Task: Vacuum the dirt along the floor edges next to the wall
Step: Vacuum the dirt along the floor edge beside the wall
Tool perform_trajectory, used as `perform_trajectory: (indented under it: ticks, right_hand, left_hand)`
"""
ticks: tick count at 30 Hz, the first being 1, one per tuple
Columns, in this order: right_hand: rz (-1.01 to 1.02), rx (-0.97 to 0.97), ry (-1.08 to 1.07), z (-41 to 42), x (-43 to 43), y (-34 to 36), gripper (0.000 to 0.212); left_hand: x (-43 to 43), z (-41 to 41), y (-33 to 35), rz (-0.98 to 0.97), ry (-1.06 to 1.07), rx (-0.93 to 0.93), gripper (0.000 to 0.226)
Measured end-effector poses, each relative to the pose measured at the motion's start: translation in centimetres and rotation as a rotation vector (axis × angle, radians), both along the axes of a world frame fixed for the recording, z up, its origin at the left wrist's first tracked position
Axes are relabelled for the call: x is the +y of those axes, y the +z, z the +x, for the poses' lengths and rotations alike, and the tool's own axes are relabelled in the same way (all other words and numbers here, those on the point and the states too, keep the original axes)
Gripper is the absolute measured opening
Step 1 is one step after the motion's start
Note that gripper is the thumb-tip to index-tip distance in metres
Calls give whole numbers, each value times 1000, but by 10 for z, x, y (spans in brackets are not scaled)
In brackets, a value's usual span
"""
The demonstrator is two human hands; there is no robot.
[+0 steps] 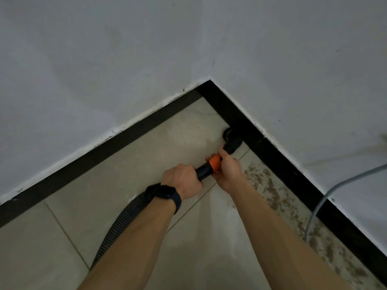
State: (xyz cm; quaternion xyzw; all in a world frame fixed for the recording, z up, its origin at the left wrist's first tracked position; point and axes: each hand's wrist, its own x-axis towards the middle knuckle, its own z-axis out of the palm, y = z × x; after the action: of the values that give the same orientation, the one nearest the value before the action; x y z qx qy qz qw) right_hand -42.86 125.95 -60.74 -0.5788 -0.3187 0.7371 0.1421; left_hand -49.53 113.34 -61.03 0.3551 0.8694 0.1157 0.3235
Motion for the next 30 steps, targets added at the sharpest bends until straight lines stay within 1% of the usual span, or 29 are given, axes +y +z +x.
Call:
perform_trajectory:
  ticks: [2, 5, 9, 13, 15, 18, 21, 23, 25, 27, 30]
  right_hand:
    - [18, -12, 115, -22, -3, 3, 18]
    - [89, -49, 258, -49, -14, -1, 19]
    - [132, -60, 340, -73, -42, -11, 29]
    - [63, 13, 378, -80, -68, -18, 43]
    - [-13, 59, 364, -71, -77, -16, 36]
    - [-150, 123, 233, -45, -88, -15, 23]
    - [-243, 169, 31, -7, -102, -19, 18]
    - [-245, 130, -101, 22, -116, -21, 14]
    - [-233, 71, -241, 49, -130, -22, 16]
    - [-223, 29, -334, 74, -142, -21, 17]
    - [-223, -5, -404, 97, -164, -16, 14]
  left_hand:
    - [-8, -14, -2, -8, 83, -10, 23]
    - [-25, -29, -6, -1, 200, -159, 17]
    - [-56, -45, -10, 30, 345, -308, 14]
    - [-88, -51, -8, 42, 433, -419, 15]
    - [-103, -47, -7, 25, 418, -432, 18]
    - [-126, -32, -5, -29, 321, -407, 23]
    - [-141, -13, 0, -116, 134, -346, 25]
    - [-143, 1, 5, -164, -27, -291, 20]
    - [-143, 14, 9, -201, -184, -231, 17]
    - [-145, 28, 11, -233, -314, -195, 16]
    - [-156, 36, 15, -269, -416, -177, 13]
